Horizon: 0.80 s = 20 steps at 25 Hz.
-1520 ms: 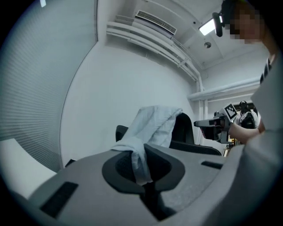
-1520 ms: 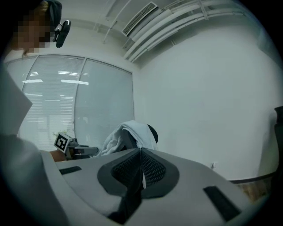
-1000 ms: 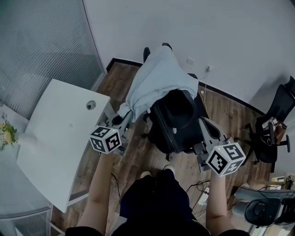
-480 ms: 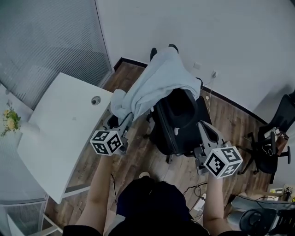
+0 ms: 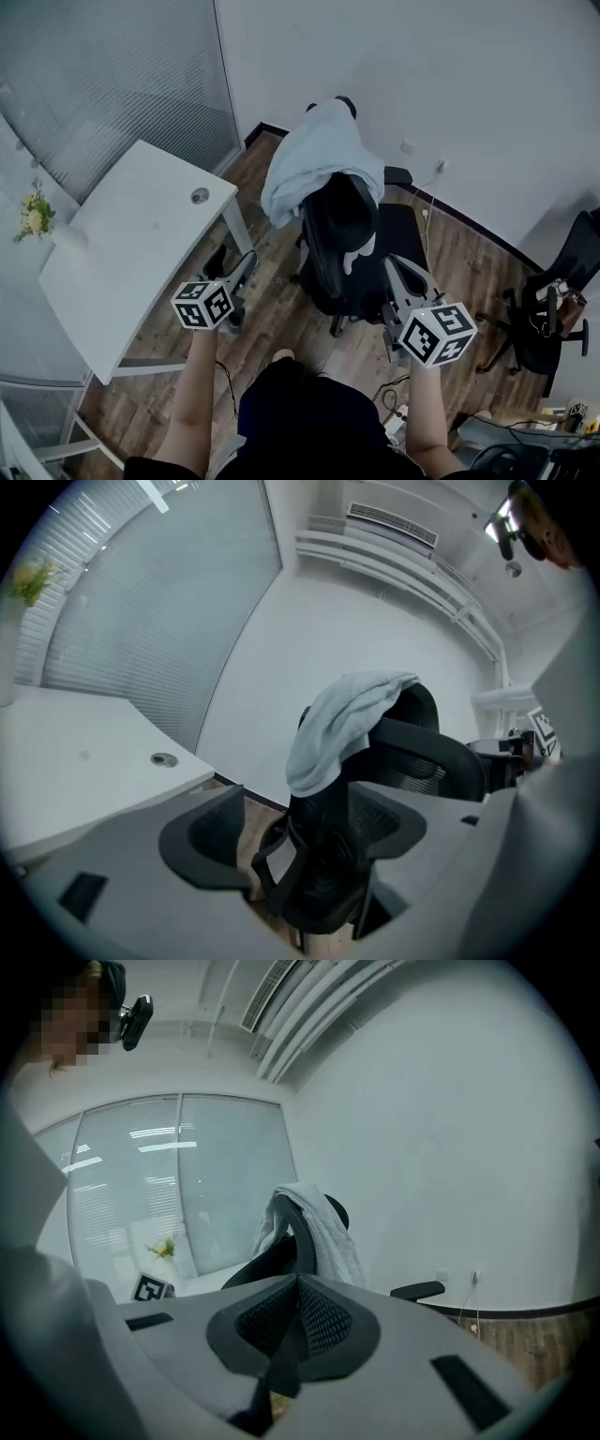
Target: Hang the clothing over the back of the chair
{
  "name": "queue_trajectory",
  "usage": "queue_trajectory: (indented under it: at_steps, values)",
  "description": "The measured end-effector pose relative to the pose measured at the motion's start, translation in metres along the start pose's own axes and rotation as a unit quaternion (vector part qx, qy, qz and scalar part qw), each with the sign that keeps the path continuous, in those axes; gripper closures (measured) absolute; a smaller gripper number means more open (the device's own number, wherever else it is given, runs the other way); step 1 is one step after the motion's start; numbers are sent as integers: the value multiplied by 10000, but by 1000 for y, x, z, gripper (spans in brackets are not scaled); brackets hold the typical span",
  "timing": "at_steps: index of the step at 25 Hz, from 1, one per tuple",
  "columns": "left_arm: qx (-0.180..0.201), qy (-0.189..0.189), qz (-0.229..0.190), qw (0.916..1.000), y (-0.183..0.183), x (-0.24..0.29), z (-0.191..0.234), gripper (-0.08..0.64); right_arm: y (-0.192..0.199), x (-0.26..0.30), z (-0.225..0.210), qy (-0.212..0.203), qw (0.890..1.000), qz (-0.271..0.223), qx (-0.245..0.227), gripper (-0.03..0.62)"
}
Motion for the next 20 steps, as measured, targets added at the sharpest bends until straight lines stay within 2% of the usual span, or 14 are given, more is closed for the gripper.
queue_trajectory:
  at_steps: [4, 9, 15, 20]
  values:
    - [-287, 89, 19, 9995, 5, -26, -26, 222, 4, -17, 0, -167, 9998, -17, -78, 563]
    - [-365, 291, -296, 9985, 1, -53, -65, 222, 13, -38, 0, -320, 9994, -82, -73, 563]
    - [-69, 739, -679, 9949, -12, -74, -124, 222, 18, -62, -2, -506, 9986, -175, 7, 563]
    - [205, 1042, -817, 9910, -11, -90, -165, 222, 26, -79, -2, -547, 9982, -229, 30, 563]
Point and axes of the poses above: the fingertips, and each gripper's own axes: x forward along the fingers, z to its left, y out of its underside, the point moved 7 cm from there along -x, backward along the fingers, and after that the axes turned 8 degrees about -z, right-handed, at the moved point
